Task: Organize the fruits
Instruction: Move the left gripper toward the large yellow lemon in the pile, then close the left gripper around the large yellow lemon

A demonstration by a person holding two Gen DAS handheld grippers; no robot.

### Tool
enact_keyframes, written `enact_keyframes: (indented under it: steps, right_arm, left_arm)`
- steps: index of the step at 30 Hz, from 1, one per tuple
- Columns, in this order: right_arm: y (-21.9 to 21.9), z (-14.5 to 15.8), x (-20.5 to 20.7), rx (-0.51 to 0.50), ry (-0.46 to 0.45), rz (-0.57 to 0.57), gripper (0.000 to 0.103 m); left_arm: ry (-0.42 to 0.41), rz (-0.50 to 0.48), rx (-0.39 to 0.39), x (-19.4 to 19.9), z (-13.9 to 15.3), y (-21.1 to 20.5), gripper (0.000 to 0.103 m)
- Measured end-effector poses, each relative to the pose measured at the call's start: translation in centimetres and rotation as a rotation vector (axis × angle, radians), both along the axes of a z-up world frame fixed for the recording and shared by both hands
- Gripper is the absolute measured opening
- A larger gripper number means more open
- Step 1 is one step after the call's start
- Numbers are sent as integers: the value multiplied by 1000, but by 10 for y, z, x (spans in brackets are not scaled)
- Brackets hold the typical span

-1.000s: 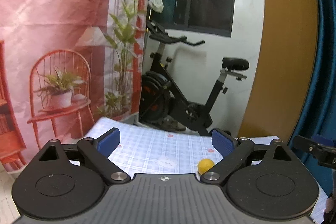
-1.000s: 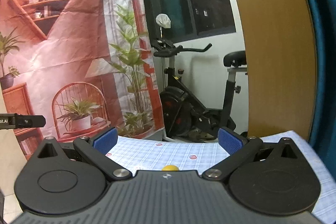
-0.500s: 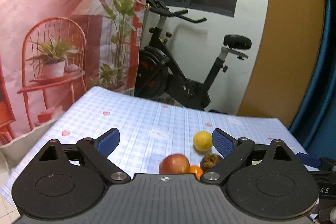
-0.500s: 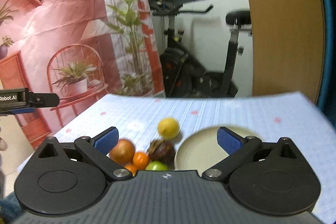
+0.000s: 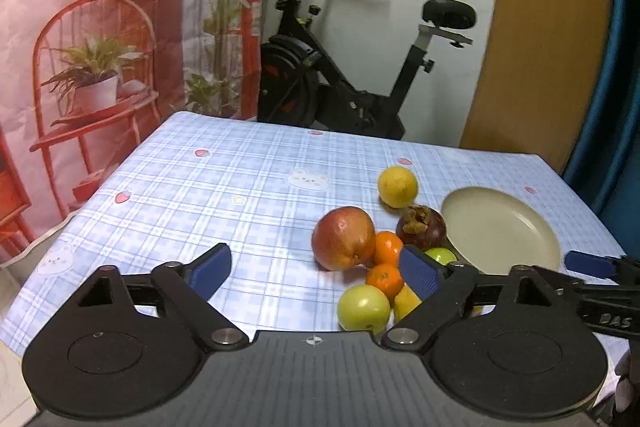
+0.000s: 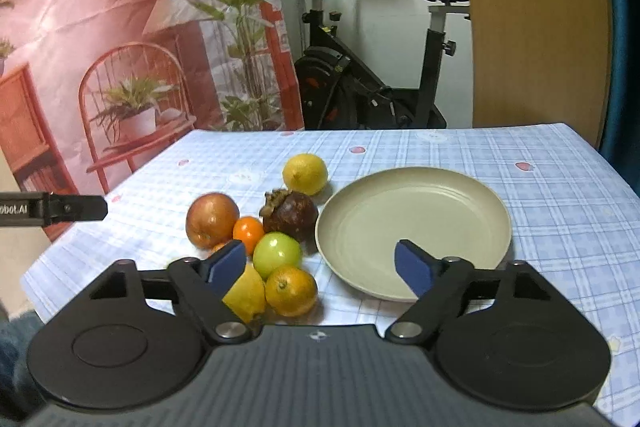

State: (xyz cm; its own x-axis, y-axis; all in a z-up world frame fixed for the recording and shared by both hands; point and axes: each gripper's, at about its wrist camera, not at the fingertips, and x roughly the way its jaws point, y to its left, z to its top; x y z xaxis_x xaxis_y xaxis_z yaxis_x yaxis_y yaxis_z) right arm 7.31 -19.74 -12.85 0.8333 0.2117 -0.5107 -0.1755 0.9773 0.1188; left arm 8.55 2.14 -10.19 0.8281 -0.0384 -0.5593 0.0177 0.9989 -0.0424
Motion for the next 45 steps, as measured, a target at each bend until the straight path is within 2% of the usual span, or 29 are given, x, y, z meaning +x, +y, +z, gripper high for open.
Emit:
enact_keyframes:
  steps: [6, 8, 13, 15, 19, 22, 26, 31, 38, 45]
  right_arm:
    - [22, -11, 4, -30, 34, 150, 66]
    - [32, -11, 7, -63, 33, 198, 59]
    - [53, -13, 21, -105, 22, 314, 58]
    - [59, -17, 26, -129, 22, 346, 56]
    - [64, -29, 38, -126, 59, 360, 56]
    - [65, -36, 41, -107, 86, 365, 53]
    - [65, -35, 36, -96, 78, 367, 52]
    - [64, -35, 33, -79, 65, 384, 52]
    - [62, -35, 33, -60, 65, 375, 52]
    - [54, -40, 35, -27, 92, 341, 52]
  left_arm:
    - [20, -86, 11, 5, -10, -14, 76]
    - [35, -125, -2, 13, -11, -14, 68]
    - [22, -168, -61, 34, -5, -9, 66]
    - [30, -182, -74, 41, -5, -11, 61]
    - [63, -217, -76, 53, -16, -18, 58]
    - [101, -264, -67, 54, -28, -26, 48]
    - [161, -330, -69, 58, -44, -40, 49]
    - [206, -344, -56, 64, -62, -49, 50]
    - [200, -352, -66, 61, -68, -45, 51]
    - [189, -318, -63, 51, -61, -34, 53]
